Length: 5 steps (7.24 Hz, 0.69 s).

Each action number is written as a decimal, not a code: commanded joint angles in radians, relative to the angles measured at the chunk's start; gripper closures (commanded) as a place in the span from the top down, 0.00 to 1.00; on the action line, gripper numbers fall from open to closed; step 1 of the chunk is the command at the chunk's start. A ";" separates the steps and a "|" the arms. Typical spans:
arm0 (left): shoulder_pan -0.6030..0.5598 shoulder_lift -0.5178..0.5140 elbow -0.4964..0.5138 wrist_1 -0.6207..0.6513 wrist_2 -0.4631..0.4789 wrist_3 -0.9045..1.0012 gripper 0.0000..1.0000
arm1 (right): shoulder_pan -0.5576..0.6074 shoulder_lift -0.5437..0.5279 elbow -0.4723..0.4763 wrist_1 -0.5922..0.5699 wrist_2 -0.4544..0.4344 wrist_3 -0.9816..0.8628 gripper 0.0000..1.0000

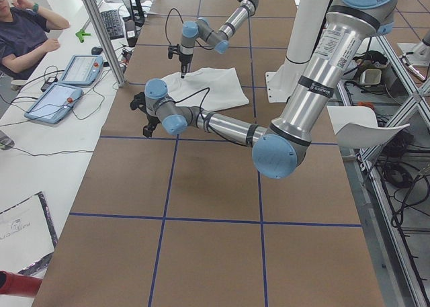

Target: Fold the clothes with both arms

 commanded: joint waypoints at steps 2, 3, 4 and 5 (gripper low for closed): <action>0.000 0.000 0.000 0.000 0.000 0.000 1.00 | 0.014 -0.035 0.029 0.000 0.001 0.000 0.40; 0.000 0.000 0.000 0.000 0.000 0.000 1.00 | 0.024 -0.031 0.034 0.000 0.008 0.009 0.99; 0.000 0.000 -0.001 0.000 -0.002 -0.002 1.00 | 0.052 -0.032 0.047 -0.001 0.057 0.013 1.00; 0.000 0.000 -0.015 0.000 -0.009 -0.056 1.00 | 0.091 -0.047 0.063 0.000 0.155 0.013 1.00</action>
